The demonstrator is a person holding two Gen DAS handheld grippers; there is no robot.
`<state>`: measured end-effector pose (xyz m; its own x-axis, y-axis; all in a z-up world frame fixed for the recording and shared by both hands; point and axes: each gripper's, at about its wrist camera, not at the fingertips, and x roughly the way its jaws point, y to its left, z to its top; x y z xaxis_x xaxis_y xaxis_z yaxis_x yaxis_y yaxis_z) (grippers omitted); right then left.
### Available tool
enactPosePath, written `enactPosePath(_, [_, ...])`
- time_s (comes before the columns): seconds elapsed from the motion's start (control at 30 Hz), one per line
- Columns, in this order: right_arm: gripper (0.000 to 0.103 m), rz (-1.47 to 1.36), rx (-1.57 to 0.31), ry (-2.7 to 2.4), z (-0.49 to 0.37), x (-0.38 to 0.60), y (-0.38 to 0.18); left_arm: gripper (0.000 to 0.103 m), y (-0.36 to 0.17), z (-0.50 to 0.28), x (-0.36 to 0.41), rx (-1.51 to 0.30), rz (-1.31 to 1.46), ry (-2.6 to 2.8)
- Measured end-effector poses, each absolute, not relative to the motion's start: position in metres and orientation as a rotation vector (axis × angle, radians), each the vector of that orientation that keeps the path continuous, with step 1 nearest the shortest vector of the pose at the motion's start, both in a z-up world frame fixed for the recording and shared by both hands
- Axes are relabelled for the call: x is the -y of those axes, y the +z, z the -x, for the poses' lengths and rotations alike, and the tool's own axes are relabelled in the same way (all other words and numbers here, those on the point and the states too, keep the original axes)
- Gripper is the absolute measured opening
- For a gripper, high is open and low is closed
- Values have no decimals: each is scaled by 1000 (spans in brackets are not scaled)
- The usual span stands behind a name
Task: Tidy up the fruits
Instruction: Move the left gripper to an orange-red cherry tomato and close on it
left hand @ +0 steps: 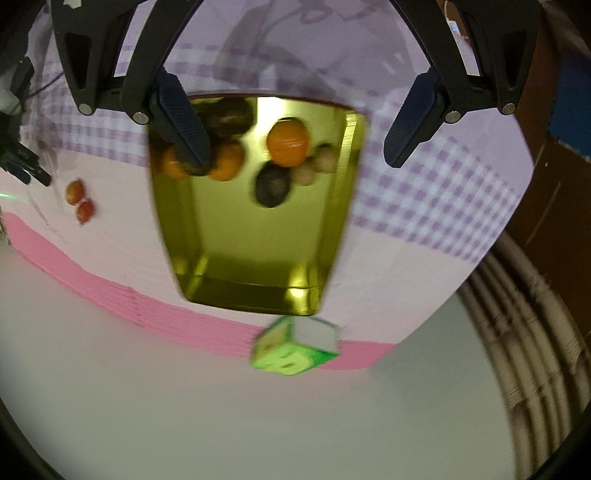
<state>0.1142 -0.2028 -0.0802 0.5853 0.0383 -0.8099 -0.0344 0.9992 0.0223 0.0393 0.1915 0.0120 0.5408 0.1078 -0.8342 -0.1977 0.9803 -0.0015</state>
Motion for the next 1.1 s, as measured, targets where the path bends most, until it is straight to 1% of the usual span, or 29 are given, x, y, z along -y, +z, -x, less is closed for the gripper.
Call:
enactPosePath(0.2, [98,7,-968,28,-123,207,-96,93,12,-58,-126,-1002,51,50])
enactPosePath(0.33, [103,-2,-972,40,-125,221,-101,93,8,-68,-87,-1000,15,-21])
enactPosePath(0.57, [103,33,-957,125,-129,233,-104,93,-6,-84,-27,-1020,-20,-145])
enactPosePath(0.9, [103,24,-961,99,-136,255,-105,93,-37,-109,32,-1050,-39,-247])
enactPosePath(0.97, [103,23,-961,99,-137,255,-105,91,-45,-115,44,-1066,-41,-261])
enactPosePath(1.03, [103,23,-961,99,-137,255,-105,85,-52,-122,55,-1076,-34,-281])
enactPosePath(1.07, [103,23,-961,99,-137,255,-105,82,-54,-124,58,-1081,-30,-285])
enactPosePath(1.1, [103,23,-961,99,-137,255,-105,76,-58,-129,62,-1092,-25,-281])
